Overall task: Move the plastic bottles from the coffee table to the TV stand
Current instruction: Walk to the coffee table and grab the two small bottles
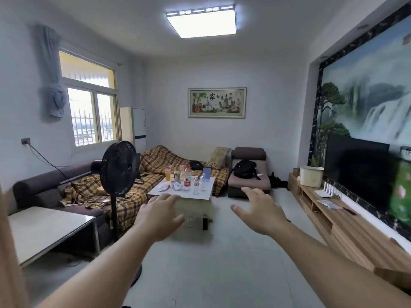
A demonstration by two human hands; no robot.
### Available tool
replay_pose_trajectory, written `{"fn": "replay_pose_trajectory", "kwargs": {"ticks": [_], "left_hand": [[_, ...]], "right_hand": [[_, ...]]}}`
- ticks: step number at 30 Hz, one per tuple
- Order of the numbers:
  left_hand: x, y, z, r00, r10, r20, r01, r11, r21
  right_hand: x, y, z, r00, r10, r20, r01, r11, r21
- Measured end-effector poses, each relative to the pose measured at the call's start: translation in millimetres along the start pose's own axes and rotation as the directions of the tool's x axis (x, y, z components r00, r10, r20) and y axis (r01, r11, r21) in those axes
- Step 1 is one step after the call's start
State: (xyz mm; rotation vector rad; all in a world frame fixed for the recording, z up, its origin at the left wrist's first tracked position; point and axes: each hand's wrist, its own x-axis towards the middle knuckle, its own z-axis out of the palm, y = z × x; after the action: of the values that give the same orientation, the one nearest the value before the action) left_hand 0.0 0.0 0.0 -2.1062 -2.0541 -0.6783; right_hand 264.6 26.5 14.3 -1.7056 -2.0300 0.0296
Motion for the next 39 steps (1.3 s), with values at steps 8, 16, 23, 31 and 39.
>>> {"fn": "replay_pose_trajectory", "kwargs": {"ticks": [8,16,23,31,39], "left_hand": [[56,-11,39,0.997,-0.051,0.064,0.049,0.998,0.030],[166,-57,106,0.992,-0.084,0.097,0.086,0.996,-0.009],[280,-120,153,0.991,-0.091,0.097,0.091,0.996,0.004],[385,-153,207,0.986,-0.104,0.127,0.102,0.995,0.020],[520,-143,284,0.984,-0.078,0.160,0.072,0.996,0.042]], "right_hand": [[50,13,38,0.998,0.008,0.064,-0.010,1.000,0.026],[162,16,107,0.994,0.010,0.113,-0.007,1.000,-0.028],[293,7,160,0.996,-0.005,0.090,0.012,0.997,-0.079],[408,28,220,0.991,0.030,0.131,-0.025,0.999,-0.041],[546,97,285,0.992,0.026,0.120,-0.030,0.999,0.032]]}}
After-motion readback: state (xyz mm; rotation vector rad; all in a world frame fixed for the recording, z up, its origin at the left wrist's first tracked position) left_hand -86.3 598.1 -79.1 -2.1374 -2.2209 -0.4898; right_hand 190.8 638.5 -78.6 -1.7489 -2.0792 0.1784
